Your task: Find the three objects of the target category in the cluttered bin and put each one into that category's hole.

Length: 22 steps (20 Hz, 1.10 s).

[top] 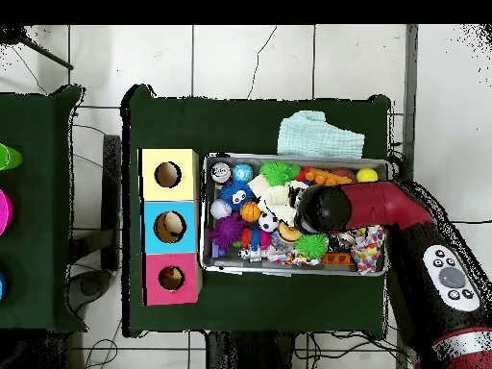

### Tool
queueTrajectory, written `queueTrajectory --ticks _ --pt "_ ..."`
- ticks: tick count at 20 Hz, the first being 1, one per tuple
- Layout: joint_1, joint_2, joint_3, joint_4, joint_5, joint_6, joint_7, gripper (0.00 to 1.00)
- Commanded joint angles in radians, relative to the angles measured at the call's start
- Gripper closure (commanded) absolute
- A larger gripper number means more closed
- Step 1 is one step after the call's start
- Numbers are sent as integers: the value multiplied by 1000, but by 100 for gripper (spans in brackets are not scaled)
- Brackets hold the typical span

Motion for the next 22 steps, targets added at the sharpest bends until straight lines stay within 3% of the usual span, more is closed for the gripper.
queueTrajectory --ticks 1,11,22 --pt "63 -36 -80 151 -52 -99 37 100" --pt "117 -63 -130 124 -5 -73 36 100" --pt "104 -46 -99 79 30 -58 -41 100"
